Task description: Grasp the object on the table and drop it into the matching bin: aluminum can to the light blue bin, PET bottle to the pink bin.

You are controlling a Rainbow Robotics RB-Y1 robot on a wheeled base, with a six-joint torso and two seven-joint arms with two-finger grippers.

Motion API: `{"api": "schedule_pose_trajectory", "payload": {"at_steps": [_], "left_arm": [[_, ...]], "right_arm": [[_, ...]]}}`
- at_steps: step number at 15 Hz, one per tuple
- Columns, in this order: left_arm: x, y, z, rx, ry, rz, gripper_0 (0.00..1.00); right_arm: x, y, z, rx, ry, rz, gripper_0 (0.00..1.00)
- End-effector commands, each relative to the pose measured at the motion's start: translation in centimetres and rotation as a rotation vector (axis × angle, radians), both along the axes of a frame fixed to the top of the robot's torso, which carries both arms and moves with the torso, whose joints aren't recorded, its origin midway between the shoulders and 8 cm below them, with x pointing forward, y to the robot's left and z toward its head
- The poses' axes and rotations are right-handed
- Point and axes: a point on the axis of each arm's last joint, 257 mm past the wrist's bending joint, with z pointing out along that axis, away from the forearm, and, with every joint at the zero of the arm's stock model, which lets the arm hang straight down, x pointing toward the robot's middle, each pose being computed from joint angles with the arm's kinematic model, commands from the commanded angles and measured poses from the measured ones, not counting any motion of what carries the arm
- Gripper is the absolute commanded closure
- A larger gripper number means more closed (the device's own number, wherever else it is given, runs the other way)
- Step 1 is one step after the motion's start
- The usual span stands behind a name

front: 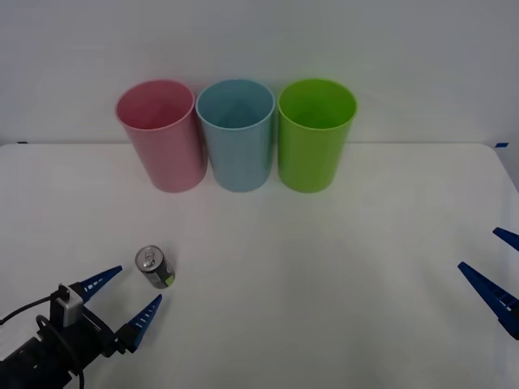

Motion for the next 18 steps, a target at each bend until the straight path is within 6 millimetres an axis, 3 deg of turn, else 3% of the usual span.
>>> {"api": "schedule_pose_trajectory", "payload": {"at_steps": [1, 18], "left_arm": [[0.6, -0.4, -0.2, 0.005, 0.006, 0.009, 0.00], [4.6, -4.2, -1.5, -0.037, 0.010, -0.004, 0.00]], "right_arm": [[0.0, 0.0, 0.0, 0.000, 0.000, 0.000, 0.00], [0.0, 0.0, 0.0, 0.000, 0.000, 0.000, 0.00]]}}
